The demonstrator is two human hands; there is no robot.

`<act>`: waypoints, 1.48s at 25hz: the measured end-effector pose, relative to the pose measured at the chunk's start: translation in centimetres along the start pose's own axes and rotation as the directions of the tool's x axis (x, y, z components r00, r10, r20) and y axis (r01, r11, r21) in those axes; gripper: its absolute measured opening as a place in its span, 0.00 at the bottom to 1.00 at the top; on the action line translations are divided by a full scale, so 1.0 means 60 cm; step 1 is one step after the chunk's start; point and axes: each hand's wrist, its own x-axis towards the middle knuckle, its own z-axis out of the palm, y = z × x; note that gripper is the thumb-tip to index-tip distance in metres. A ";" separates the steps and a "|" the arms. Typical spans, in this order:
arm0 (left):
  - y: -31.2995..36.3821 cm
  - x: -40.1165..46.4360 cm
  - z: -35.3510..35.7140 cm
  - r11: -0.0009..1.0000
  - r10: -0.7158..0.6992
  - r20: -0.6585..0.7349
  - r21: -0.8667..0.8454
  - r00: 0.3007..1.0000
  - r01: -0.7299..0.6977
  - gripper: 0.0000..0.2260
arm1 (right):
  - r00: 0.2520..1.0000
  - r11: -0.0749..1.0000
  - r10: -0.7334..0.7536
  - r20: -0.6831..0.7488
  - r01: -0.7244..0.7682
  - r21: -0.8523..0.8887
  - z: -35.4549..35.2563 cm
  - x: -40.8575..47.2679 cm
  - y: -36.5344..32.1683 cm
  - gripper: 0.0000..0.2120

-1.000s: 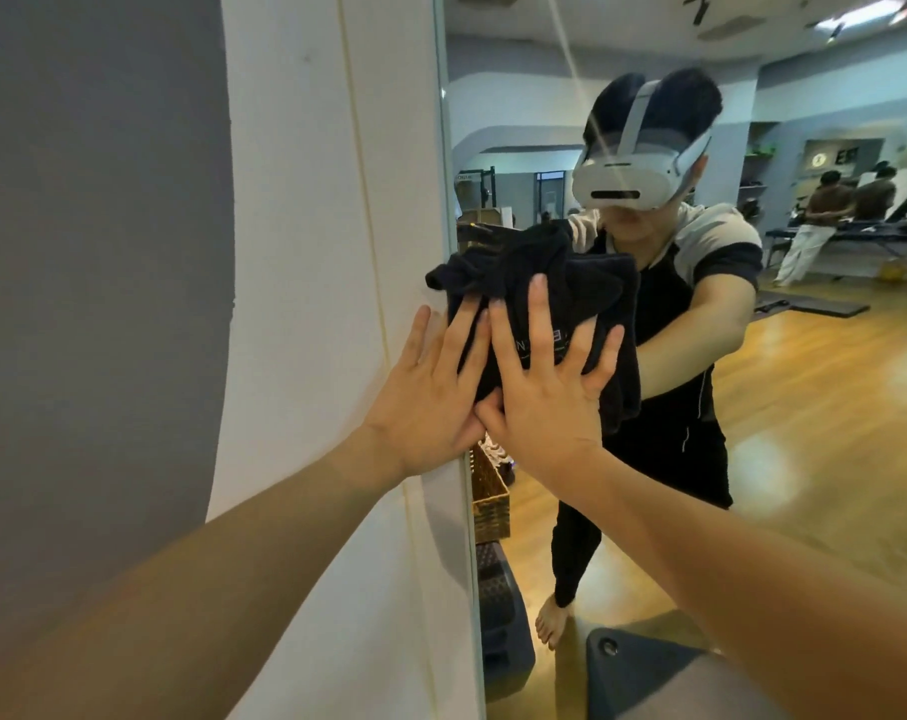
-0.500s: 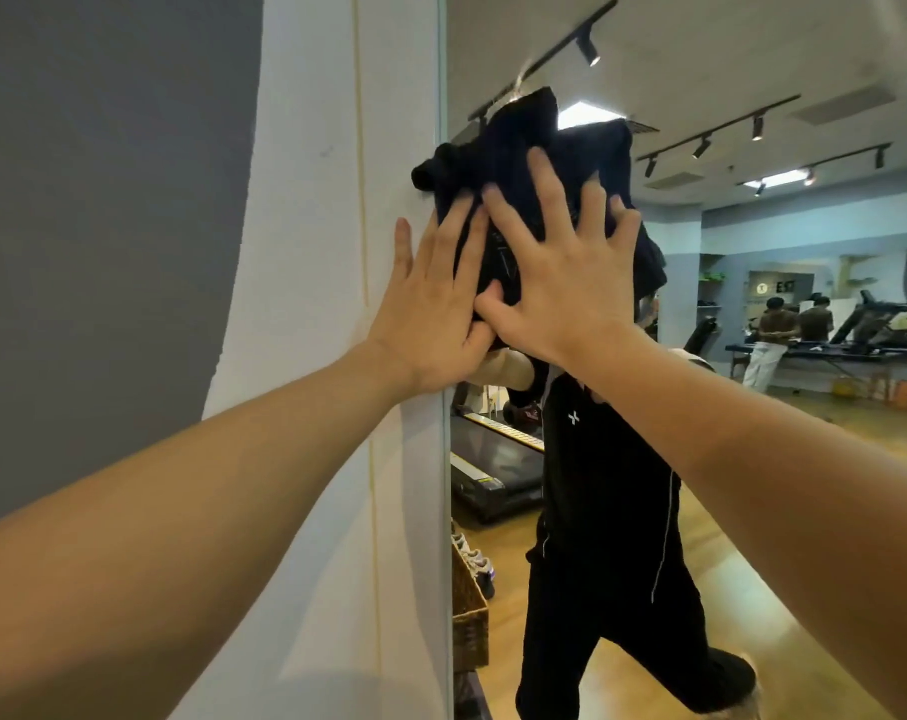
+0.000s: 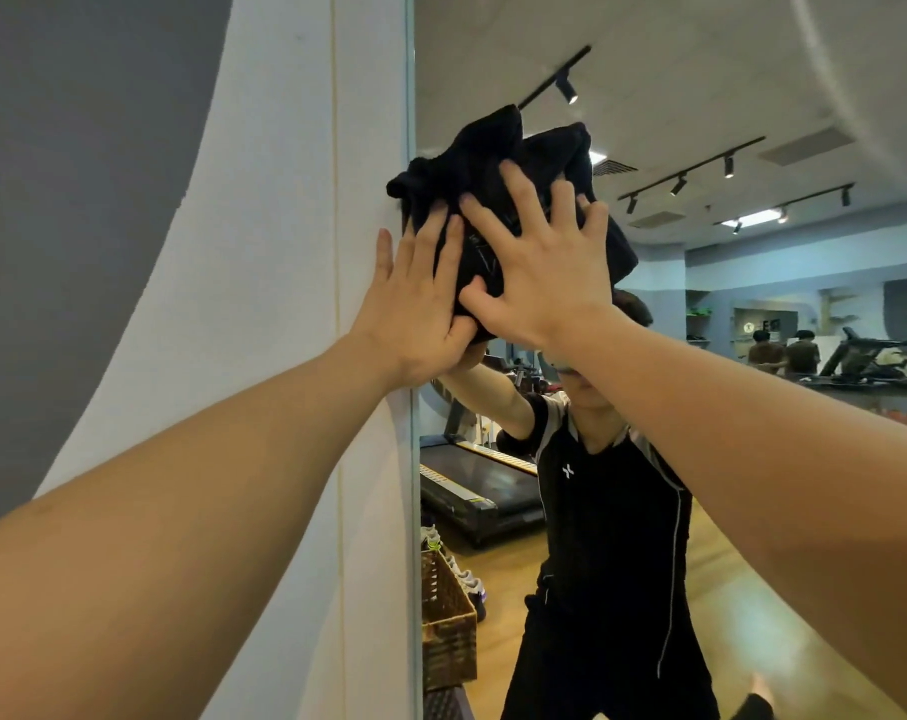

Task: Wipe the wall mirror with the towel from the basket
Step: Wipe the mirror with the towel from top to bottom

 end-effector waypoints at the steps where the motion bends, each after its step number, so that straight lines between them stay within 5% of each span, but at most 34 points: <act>1: 0.005 -0.019 0.009 1.000 0.004 -0.008 0.004 1.000 -0.004 0.37 | 1.000 1.000 -0.001 -0.003 0.001 -0.001 0.005 -0.021 -0.005 0.37; 9: 0.069 -0.132 0.055 0.998 0.016 -0.016 -0.068 1.000 -0.017 0.38 | 1.000 1.000 -0.003 -0.024 0.004 0.020 0.038 -0.176 -0.018 0.31; 13: 0.171 -0.128 0.057 0.947 -0.093 -0.023 -0.312 0.995 0.081 0.34 | 1.000 0.999 0.010 -0.010 -0.010 -0.037 0.027 -0.229 0.030 0.30; 19: 0.449 -0.090 0.068 0.932 0.107 -0.123 -0.332 0.987 -0.143 0.33 | 0.998 0.993 0.061 -0.032 -0.064 -0.103 -0.039 -0.394 0.281 0.32; 24: 0.642 0.059 0.025 0.964 0.124 -0.094 -0.223 0.988 -0.142 0.35 | 0.993 0.986 0.113 -0.047 -0.118 -0.119 -0.110 -0.382 0.499 0.31; 29: 0.622 0.163 -0.042 0.975 0.103 -0.015 -0.194 0.995 -0.104 0.37 | 0.989 0.984 0.150 -0.001 -0.150 -0.095 -0.143 -0.265 0.548 0.34; 37: 0.495 0.160 -0.074 0.973 0.035 0.061 -0.231 0.998 -0.020 0.38 | 0.983 0.990 0.141 0.115 -0.143 0.009 -0.129 -0.178 0.435 0.34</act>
